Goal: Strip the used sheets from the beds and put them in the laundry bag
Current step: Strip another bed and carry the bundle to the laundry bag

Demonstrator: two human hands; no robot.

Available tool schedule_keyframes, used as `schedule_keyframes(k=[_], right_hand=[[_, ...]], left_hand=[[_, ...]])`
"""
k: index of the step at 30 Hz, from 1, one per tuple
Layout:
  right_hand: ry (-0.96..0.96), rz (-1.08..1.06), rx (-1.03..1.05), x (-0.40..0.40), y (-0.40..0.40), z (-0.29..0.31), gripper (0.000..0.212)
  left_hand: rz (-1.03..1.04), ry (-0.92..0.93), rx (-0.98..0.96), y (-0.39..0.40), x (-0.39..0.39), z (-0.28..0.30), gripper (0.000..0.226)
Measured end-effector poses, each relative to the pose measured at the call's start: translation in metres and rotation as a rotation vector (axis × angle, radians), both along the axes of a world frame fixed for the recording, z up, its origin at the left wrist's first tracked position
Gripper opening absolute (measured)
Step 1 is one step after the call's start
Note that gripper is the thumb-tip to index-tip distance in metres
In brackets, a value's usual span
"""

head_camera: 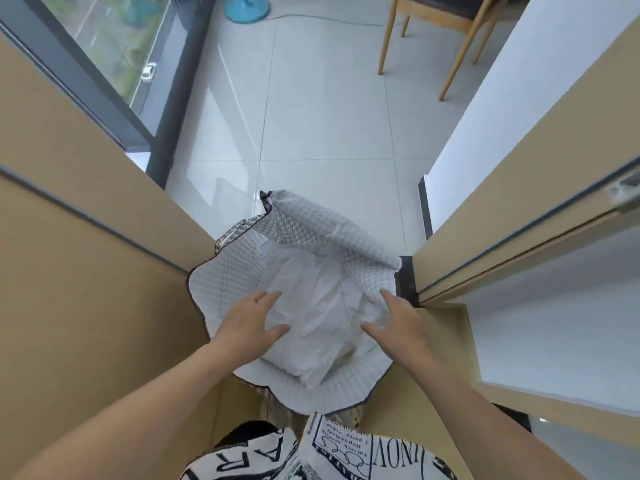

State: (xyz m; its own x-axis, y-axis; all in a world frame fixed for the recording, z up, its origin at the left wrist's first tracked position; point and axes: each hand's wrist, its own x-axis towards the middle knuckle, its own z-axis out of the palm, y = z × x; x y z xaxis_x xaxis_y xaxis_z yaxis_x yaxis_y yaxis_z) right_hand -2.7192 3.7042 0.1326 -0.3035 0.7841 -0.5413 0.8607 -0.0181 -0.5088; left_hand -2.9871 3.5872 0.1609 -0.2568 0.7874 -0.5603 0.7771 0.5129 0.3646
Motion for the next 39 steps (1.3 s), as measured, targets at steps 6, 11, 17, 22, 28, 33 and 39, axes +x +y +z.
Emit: schedule_keyframes(k=[6,11,17,22,28,33,39], right_hand=[[0.095,-0.269,0.111,0.057,-0.041,0.050,0.088],[0.055,-0.562,0.237,0.106,-0.123,0.078,0.083],[-0.044,-1.002,0.275,0.174,-0.294,0.095,0.085],[-0.113,-1.381,0.300,0.221,-0.457,0.113,0.087],[-0.149,-1.813,0.288,0.243,-0.658,0.112,0.084],[-0.136,-2.102,0.326,0.246,-0.833,0.090,0.080],[-0.130,-2.500,0.375,0.232,-1.035,0.073,0.075]], left_hand=[[-0.192,0.021,0.165,0.005,0.025,0.046,0.079],[-0.408,-0.011,0.295,0.012,0.065,0.064,0.076],[-0.804,-0.151,0.311,-0.021,0.177,0.061,0.070],[-1.102,-0.214,0.278,-0.094,0.294,0.074,0.073],[-1.412,-0.299,0.221,-0.230,0.408,0.089,0.071],[-1.704,-0.323,0.234,-0.384,0.506,0.082,0.082],[-2.060,-0.373,0.104,-0.603,0.597,0.072,0.074]])
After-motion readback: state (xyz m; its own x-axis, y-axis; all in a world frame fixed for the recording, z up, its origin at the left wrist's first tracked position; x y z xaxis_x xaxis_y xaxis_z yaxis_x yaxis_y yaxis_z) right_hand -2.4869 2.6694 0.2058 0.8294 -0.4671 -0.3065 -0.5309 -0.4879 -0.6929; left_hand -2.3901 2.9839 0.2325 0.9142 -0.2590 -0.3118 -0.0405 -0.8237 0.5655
